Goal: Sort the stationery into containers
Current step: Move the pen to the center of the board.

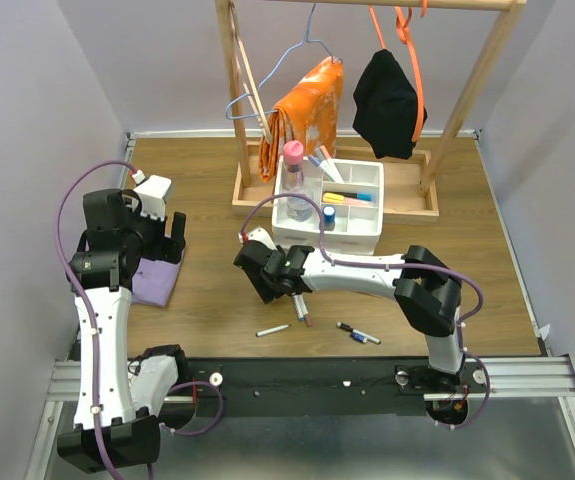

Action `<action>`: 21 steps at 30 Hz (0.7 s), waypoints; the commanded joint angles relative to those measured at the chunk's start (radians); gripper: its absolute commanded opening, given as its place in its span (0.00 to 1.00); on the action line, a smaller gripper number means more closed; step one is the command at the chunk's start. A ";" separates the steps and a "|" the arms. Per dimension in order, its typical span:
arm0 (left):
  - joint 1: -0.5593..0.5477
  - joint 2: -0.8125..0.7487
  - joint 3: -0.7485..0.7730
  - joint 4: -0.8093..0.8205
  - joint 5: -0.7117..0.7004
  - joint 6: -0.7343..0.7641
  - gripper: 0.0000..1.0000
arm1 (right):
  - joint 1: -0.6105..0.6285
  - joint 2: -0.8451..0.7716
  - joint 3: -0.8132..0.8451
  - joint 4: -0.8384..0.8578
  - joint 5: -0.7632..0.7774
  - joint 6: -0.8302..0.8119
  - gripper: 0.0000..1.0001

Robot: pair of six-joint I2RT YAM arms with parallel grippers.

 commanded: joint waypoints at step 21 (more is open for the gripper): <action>-0.053 -0.074 -0.074 0.017 0.001 -0.009 0.91 | 0.016 0.028 -0.101 0.024 0.012 -0.002 0.51</action>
